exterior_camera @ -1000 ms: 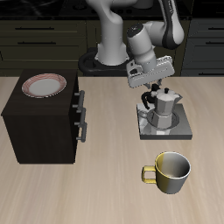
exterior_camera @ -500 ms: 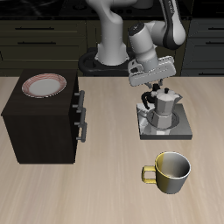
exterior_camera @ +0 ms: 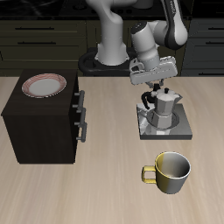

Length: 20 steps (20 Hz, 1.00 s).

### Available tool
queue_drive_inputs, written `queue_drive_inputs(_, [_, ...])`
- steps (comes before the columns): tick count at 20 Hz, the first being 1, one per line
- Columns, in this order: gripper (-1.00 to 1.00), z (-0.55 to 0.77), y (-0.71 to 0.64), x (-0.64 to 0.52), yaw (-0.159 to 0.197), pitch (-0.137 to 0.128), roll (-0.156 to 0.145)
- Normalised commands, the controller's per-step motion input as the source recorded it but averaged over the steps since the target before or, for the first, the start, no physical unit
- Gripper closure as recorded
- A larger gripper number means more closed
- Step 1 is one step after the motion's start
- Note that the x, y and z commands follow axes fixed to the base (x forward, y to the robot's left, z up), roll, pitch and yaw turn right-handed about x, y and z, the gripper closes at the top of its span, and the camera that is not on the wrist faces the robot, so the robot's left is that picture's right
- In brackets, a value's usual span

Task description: Place moka pot on the flat stove and turn off the stove

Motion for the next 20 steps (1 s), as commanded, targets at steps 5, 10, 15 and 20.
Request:
queue_drive_inputs(5, [1.00,0.07,0.11,0.09,-0.076,-0.001,-0.013])
queue_drive_inputs(10, [1.00,0.11,0.16,0.06,-0.087,-0.003,0.013])
queue_drive_inputs(15, [1.00,0.02,0.11,0.06,-0.072,0.006,0.008])
queue_drive_inputs(20, [1.00,0.03,0.13,0.04,-0.041,-0.003,0.013])
